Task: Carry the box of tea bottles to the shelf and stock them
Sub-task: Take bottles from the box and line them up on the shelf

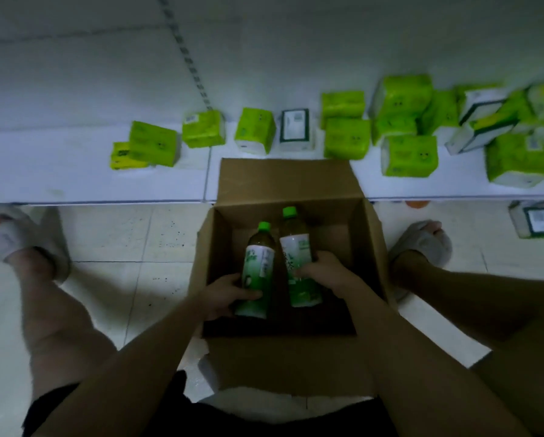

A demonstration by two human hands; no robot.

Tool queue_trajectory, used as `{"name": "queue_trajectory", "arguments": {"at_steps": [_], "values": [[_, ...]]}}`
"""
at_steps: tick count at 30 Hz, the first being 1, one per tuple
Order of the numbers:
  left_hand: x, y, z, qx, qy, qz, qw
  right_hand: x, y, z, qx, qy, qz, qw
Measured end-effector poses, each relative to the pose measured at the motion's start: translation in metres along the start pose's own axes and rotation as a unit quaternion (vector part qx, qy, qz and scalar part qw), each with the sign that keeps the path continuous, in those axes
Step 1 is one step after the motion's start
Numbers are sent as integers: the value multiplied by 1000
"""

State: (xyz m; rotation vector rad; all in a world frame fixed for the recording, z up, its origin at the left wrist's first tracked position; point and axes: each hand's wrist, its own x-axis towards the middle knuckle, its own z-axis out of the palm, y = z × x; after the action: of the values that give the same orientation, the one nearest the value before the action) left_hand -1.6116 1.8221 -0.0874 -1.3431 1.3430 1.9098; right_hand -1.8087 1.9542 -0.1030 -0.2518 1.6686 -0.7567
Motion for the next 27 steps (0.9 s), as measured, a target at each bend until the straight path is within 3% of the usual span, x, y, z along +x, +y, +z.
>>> {"name": "queue_trajectory", "arguments": {"at_steps": [3, 10, 15, 19, 22, 27], "values": [[-32, 16, -24, -14, 1, 82, 997, -31, -30, 10, 14, -21, -56, 998], [-119, 95, -70, -25, 24, 302, 953, -100, -128, 17, 26, 31, -234, 971], [-198, 171, -80, 7, -8, 440, 898, -183, -211, 2, 25, 60, -392, 918], [-265, 229, -62, -11, -20, 550, 835, -245, -272, -17, 10, 110, -489, 865], [-308, 275, -51, -13, 6, 607, 794, -283, -311, -31, 5, 157, -537, 828], [-347, 334, -34, 25, 90, 643, 760, -315, -356, -61, 10, 240, -568, 787]]}}
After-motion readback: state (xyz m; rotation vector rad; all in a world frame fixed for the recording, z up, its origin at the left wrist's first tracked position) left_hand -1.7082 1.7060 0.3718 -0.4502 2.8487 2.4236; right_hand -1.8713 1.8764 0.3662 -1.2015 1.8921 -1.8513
